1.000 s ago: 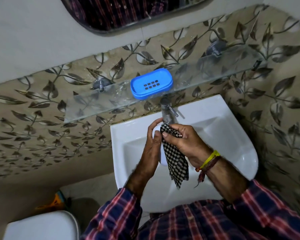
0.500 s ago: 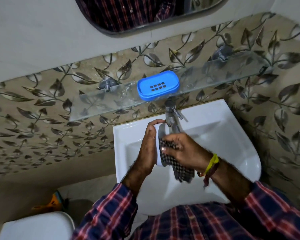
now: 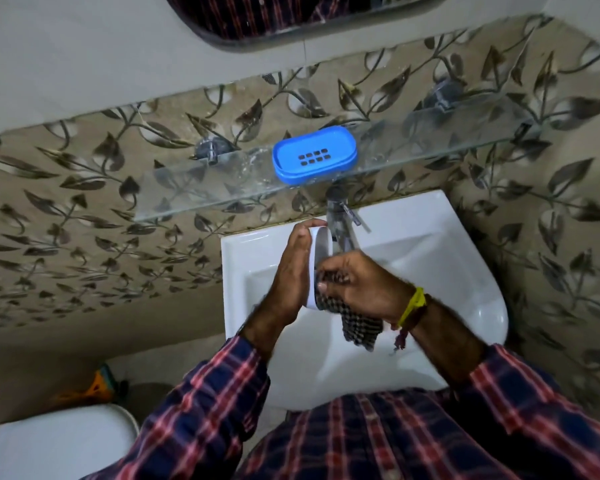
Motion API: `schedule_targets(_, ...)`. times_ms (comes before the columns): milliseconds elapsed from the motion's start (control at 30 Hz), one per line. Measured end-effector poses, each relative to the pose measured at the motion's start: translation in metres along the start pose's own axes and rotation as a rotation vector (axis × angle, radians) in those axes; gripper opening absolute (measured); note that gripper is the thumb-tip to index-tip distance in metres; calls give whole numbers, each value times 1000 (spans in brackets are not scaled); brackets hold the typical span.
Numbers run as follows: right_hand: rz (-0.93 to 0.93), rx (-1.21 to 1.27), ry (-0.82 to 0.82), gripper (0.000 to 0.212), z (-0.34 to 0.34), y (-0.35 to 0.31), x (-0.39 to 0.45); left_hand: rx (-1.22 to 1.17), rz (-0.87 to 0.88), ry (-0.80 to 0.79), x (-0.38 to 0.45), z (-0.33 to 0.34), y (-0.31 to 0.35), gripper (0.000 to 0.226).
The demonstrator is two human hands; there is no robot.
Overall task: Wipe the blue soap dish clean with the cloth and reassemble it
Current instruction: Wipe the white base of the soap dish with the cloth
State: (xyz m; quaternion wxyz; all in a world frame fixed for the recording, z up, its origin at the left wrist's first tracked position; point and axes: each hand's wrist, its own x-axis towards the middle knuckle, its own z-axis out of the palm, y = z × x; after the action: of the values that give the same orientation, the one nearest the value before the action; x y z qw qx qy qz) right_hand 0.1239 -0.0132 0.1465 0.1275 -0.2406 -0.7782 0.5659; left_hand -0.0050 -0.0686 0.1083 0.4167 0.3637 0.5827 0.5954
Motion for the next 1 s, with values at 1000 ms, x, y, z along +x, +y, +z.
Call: schedule_targets(1000, 51, 591, 207, 16, 20, -11, -1, 388, 437, 20, -30, -21, 7, 40)
